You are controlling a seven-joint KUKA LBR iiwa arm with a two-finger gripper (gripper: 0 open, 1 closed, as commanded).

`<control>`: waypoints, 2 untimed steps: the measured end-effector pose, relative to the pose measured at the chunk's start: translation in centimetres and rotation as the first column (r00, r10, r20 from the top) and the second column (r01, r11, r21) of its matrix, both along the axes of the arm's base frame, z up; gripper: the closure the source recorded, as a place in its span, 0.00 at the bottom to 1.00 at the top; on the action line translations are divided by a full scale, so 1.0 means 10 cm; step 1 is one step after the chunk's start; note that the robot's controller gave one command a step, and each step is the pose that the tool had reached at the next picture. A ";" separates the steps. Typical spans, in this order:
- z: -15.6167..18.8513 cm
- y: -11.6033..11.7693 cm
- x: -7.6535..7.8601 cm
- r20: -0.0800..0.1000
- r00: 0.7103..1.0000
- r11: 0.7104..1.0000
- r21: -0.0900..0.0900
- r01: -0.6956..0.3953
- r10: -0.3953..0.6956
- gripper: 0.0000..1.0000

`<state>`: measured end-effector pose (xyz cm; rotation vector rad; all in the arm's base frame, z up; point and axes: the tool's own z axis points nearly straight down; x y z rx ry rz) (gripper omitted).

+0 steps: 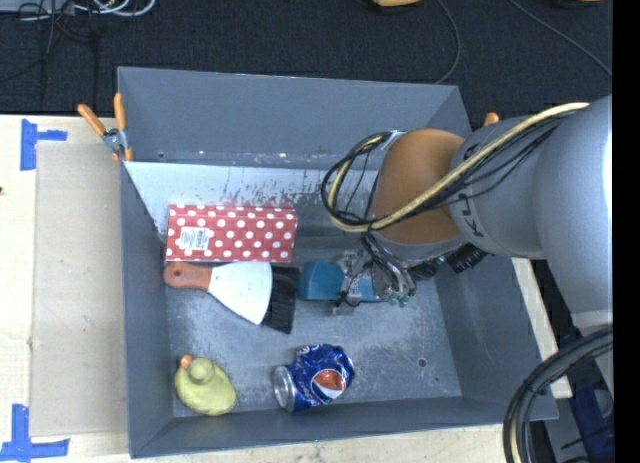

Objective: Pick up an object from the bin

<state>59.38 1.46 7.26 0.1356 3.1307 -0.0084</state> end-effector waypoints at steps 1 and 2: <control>0.56 -0.10 0.01 -0.013 1.000 1.000 0.000 0.001 -0.001 1.00; 0.89 -0.29 0.10 0.001 1.000 1.000 0.000 0.017 -0.017 1.00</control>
Offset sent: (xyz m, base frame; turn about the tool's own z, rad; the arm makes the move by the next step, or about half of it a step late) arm 0.0120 -0.0338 0.0860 0.0210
